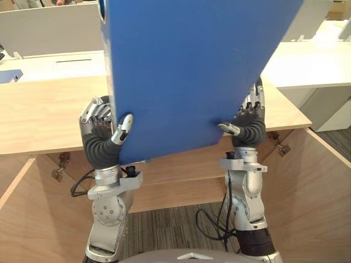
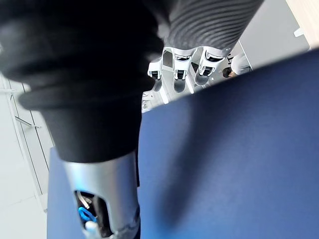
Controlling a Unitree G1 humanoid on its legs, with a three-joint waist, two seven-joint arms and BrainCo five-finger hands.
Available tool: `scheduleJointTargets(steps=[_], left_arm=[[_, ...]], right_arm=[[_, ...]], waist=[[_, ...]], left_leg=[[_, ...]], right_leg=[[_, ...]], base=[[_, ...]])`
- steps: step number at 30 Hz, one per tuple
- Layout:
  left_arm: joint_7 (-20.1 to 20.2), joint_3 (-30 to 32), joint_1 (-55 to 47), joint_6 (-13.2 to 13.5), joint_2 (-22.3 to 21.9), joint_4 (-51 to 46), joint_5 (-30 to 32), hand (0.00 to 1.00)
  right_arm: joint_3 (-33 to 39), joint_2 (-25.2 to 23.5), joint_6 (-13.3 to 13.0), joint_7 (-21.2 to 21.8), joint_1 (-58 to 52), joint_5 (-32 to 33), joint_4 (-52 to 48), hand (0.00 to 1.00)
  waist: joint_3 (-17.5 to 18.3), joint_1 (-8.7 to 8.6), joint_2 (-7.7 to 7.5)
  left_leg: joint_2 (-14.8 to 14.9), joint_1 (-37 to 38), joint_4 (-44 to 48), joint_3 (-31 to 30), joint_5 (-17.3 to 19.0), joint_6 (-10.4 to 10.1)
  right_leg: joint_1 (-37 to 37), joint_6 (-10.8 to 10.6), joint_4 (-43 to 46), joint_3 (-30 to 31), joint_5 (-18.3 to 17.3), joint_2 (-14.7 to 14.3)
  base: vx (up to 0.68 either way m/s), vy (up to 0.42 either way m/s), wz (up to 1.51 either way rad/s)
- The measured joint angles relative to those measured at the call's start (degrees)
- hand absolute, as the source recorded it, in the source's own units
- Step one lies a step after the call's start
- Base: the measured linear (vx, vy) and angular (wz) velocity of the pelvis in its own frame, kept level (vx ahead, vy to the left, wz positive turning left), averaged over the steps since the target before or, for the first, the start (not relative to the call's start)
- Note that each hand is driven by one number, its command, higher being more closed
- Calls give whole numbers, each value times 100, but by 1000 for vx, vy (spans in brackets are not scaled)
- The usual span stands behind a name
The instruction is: Walk over to the cabinet, pick up the folder, carry it to the office cabinet, place the folder inside the office cabinet, then close the office cabinet door
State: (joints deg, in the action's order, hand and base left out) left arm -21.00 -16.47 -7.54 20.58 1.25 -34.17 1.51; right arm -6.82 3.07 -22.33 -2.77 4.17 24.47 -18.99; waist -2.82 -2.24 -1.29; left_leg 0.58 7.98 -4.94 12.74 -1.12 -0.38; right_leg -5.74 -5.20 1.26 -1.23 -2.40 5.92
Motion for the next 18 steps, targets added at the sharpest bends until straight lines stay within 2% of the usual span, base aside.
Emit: scheduleJointTargets(steps=[8,9,18], left_arm=[[299,-58,32,86,62,139,-261,100],[307,-59,42,85,64,200,-282,100],[403,79,53,110,173,404,-358,100]], right_arm=[[-97,228,27,362,102,269,205,0],[-98,279,99,408,119,355,276,100],[-119,492,354,1011,117,679,490,100]], waist=[[50,26,-60],[59,26,-74],[121,32,-106]], left_leg=[[3,-133,-1,-96,-81,-17],[3,-136,-1,-110,-88,-15],[7,-219,-4,-138,-149,-8]], right_leg=[[89,7,13,-99,8,0],[88,7,15,-112,9,0],[175,14,42,-123,29,-4]], base=[[-26,-23,6],[-29,-19,5],[-7,-3,1]])
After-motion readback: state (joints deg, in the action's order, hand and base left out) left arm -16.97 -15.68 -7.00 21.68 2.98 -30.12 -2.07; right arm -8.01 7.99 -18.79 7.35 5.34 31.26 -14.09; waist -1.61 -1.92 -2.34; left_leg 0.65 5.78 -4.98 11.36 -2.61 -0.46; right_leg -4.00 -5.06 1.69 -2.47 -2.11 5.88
